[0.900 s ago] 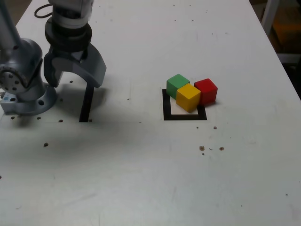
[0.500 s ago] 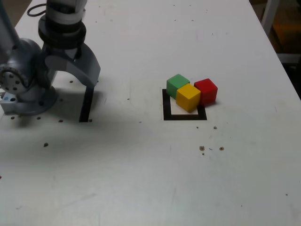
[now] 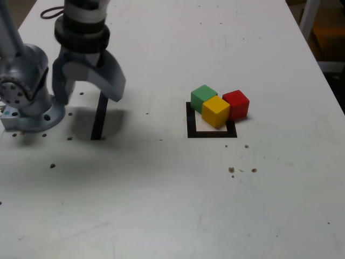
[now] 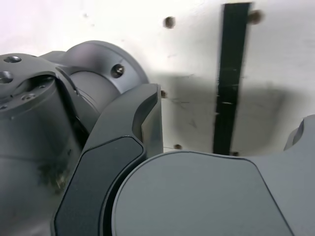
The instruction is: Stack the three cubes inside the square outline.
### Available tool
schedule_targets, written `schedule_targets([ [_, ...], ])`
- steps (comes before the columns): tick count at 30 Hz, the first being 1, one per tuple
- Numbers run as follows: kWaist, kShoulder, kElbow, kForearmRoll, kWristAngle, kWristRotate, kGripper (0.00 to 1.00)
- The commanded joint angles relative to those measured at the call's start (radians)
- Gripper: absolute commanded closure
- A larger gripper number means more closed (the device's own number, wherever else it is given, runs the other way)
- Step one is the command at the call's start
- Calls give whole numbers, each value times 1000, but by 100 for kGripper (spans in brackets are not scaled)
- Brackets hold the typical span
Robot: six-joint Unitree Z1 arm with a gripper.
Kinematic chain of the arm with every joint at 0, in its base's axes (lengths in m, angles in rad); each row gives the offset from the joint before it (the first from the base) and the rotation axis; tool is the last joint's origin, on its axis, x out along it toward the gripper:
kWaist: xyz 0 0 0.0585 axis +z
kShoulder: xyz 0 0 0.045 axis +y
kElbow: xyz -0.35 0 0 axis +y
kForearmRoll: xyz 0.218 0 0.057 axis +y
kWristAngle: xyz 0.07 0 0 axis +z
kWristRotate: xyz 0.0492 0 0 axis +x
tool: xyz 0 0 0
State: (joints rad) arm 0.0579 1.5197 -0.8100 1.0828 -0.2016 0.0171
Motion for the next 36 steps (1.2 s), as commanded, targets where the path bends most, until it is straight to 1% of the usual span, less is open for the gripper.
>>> schedule_targets([
  [1, 2, 25, -49, 40, 15, 7, 0],
  [6, 2, 76, -207, 161, 53, 21, 0],
  [9, 2, 107, -349, 228, 80, 50, 0],
  [11, 2, 157, -474, 294, 93, 78, 1],
  [15, 1, 249, -652, 386, 109, 110, 1],
  [17, 0, 300, -744, 419, 123, 134, 1],
  [20, -1, 367, -857, 446, 153, 186, 0],
  [26, -9, 487, -1087, 516, 236, 334, 0],
  [27, -10, 505, -1121, 531, 245, 358, 1],
  [29, -11, 532, -1161, 545, 246, 395, 1],
  [33, -17, 591, -1214, 556, 227, 469, 1],
  [36, -33, 632, -1248, 556, 235, 523, 2],
])
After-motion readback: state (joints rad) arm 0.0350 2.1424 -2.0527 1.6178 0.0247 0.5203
